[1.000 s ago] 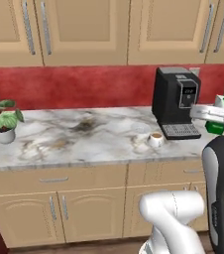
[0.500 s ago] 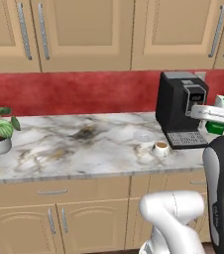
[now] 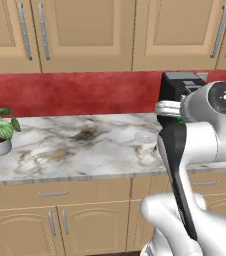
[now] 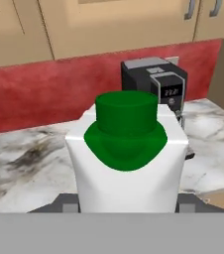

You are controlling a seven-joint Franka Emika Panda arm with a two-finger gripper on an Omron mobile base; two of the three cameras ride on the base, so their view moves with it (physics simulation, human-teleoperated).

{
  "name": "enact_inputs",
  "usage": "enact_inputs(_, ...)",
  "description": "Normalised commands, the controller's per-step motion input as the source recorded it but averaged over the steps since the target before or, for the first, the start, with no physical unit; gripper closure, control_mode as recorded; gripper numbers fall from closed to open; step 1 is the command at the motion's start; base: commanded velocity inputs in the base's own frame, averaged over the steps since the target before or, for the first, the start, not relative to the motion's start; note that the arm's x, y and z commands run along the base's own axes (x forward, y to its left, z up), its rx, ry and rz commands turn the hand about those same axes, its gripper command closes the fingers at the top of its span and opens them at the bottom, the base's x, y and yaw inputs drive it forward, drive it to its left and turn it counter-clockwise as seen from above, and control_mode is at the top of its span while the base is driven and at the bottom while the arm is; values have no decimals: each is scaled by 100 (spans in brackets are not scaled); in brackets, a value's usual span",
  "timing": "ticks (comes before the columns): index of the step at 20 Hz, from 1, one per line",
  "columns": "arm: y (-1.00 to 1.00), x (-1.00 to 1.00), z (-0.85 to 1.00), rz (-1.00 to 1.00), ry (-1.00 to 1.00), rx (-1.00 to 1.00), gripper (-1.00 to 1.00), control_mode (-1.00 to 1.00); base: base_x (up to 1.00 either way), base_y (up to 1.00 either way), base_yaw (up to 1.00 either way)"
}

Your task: Take a sugar cube from the saucer and place it inside the coffee. Then, grab milk from the fridge and place it next to the coffee on the counter to sweeten the coffee.

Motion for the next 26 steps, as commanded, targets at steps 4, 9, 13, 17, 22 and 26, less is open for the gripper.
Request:
enact_inputs(4, 54, 60, -64, -24, 25, 0, 100, -100, 0, 0, 0)
enact_inputs(9, 14, 46, -71, -29, 16, -5, 100, -100, 0, 0, 0)
enact_inputs(13, 0, 57, -38, -16, 4, -12, 100, -100, 0, 0, 0)
enact_inputs(17, 1, 51, -47, -10, 0, -15, 100, -100, 0, 0, 0)
enact_inputs(22, 1, 56, -63, -10, 2, -14, 100, -100, 0, 0, 0)
enact_inputs(26, 0, 40, -46, -7, 6, -3, 100, -100, 0, 0, 0)
